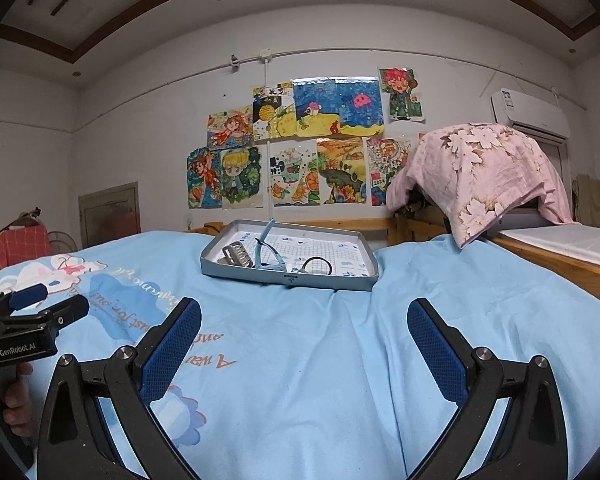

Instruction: Organize jewelry

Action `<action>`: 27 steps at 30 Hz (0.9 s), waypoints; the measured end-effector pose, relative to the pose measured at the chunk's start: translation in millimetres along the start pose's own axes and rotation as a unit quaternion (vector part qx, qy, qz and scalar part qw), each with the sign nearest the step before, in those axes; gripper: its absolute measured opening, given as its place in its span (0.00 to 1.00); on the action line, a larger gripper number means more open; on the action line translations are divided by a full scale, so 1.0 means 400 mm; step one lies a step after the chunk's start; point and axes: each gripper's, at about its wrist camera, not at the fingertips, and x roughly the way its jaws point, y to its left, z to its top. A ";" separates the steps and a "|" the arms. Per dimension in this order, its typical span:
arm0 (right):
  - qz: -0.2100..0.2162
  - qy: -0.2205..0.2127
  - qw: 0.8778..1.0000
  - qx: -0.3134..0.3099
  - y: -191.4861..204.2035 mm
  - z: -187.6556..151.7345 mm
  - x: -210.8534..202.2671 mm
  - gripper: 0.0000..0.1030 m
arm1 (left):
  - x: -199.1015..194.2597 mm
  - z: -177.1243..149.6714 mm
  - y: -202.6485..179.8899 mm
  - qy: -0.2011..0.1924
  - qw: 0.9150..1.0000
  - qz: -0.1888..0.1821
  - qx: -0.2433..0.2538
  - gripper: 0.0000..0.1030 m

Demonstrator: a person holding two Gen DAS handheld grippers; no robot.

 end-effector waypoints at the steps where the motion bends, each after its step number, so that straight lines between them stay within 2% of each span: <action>1: 0.000 0.000 1.000 -0.002 0.004 0.000 0.000 0.98 | 0.000 0.000 0.001 0.000 1.000 0.000 0.000 1.00; 27: 0.002 0.006 1.000 0.001 0.010 -0.009 0.004 0.98 | -0.003 -0.003 -0.006 -0.003 1.000 0.003 0.009 1.00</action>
